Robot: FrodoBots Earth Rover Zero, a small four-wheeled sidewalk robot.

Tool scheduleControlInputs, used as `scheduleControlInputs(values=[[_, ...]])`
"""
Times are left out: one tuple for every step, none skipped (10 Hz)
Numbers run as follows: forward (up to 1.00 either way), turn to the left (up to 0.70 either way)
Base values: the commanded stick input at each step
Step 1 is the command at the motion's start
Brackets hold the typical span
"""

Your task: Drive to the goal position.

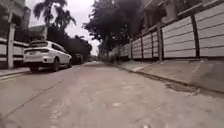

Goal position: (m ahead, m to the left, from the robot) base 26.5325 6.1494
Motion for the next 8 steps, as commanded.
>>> scheduleControlInputs(values=[[0.7,0.0],[0.7,0.0],[0.7,0.0],[0.7,0.0],[0.7,0.0],[0.7,0.0],[0.7,0.0],[0.7,0.0]])
